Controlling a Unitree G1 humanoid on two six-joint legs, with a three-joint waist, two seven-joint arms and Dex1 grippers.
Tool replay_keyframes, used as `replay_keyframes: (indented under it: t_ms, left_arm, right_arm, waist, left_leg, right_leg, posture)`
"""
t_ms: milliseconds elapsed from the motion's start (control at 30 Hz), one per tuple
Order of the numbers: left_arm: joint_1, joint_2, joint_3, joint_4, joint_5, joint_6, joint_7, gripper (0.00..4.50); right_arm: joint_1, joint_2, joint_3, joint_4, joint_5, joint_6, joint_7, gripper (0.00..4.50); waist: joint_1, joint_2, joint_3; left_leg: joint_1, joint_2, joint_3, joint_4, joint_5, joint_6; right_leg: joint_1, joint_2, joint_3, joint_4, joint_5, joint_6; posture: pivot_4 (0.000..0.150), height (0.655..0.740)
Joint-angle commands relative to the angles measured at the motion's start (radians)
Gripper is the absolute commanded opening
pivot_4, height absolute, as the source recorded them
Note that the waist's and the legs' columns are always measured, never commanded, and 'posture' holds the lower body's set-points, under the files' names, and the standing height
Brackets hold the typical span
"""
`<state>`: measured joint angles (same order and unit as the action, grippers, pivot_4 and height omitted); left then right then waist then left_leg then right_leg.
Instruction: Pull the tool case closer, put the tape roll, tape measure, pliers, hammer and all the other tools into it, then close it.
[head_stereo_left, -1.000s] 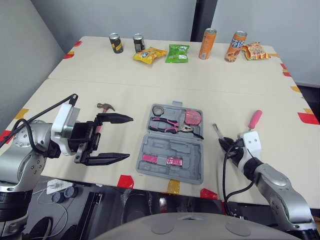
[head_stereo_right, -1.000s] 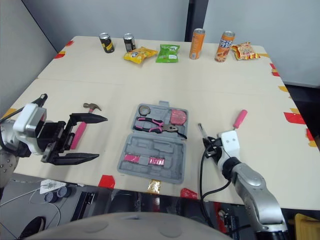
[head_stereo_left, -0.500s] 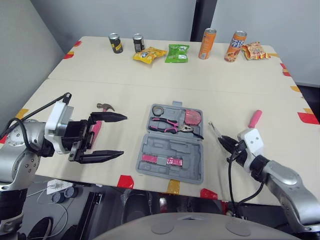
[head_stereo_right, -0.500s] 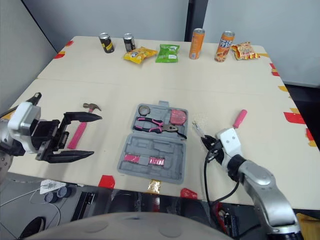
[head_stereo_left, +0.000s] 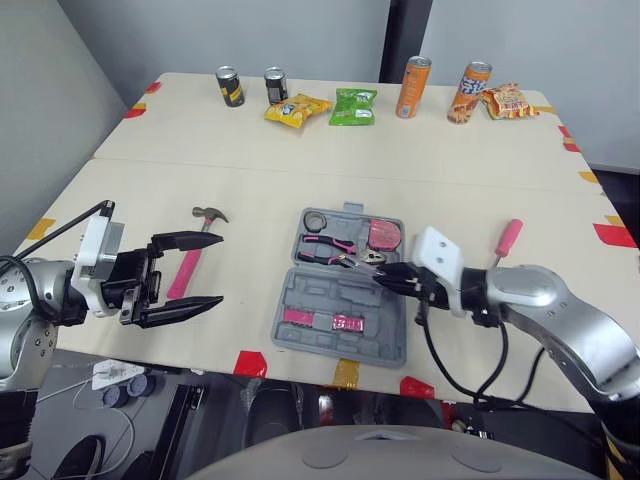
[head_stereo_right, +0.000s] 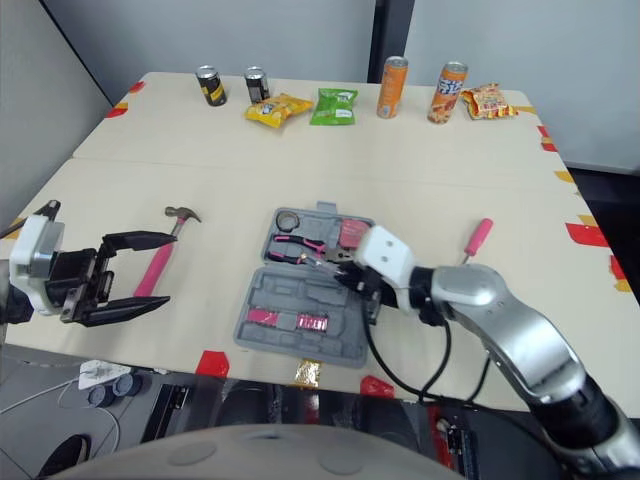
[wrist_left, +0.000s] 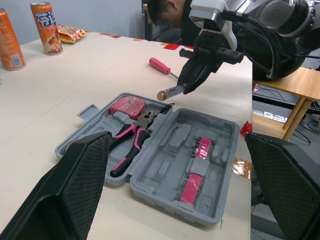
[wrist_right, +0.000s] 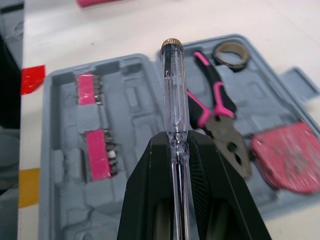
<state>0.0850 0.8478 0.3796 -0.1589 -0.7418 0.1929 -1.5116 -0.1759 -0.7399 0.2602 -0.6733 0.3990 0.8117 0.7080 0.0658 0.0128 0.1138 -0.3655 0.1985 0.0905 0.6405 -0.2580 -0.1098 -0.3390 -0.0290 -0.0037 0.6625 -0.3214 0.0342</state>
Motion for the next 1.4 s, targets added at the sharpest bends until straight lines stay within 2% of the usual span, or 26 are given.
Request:
replay_keyframes:
  t_ms: [33,300,500,967,1400]
  left_arm:
    - [0.004,0.033,0.031,0.008,0.004,-0.006,-0.028,4.50]
    - [0.021,0.049,0.031,0.024,0.024,-0.020,-0.036,4.50]
    - [0.029,0.048,0.030,0.025,0.032,-0.027,-0.034,4.50]
    - [0.031,0.038,0.023,0.023,0.043,-0.034,-0.020,4.50]
    - [0.027,0.040,0.018,0.012,0.039,-0.029,-0.015,4.50]
  right_arm:
    - [-0.101,0.025,0.093,-0.025,-0.004,0.145,-0.024,0.02]
    - [-0.343,0.121,0.326,0.044,-0.110,0.356,-0.138,0.02]
    - [-0.409,0.174,0.404,0.052,-0.116,0.460,-0.160,0.02]
    - [-0.498,0.201,0.524,0.150,-0.168,0.463,-0.164,0.02]
    - [-0.516,0.253,0.557,0.209,-0.203,0.428,-0.160,0.02]
  waist:
    - [0.000,0.000,0.000]
    - [0.001,0.000,0.000]
    - [0.012,0.000,0.000]
    - [0.017,0.000,0.000]
    - [0.017,0.000,0.000]
  left_leg:
    - [0.000,0.000,0.000,0.000,0.000,0.000]
    - [0.000,0.000,0.001,0.000,0.000,-0.001]
    - [-0.001,0.000,0.001,0.000,0.000,-0.001]
    - [-0.001,0.000,0.002,0.000,0.000,-0.002]
    - [-0.001,0.000,0.002,0.000,0.000,-0.003]
  right_leg:
    - [0.000,0.000,0.000,0.000,0.000,0.000]
    - [-0.001,0.000,0.001,0.001,0.000,0.000]
    - [-0.002,0.000,0.001,0.002,0.000,0.000]
    - [-0.002,0.000,0.001,0.003,0.000,0.000]
    - [-0.002,0.001,0.001,0.004,0.000,0.000]
  posture:
    - [0.150,0.7400]
    - [0.150,0.7400]
    - [0.150,0.7400]
    - [0.150,0.7400]
    - [0.150,0.7400]
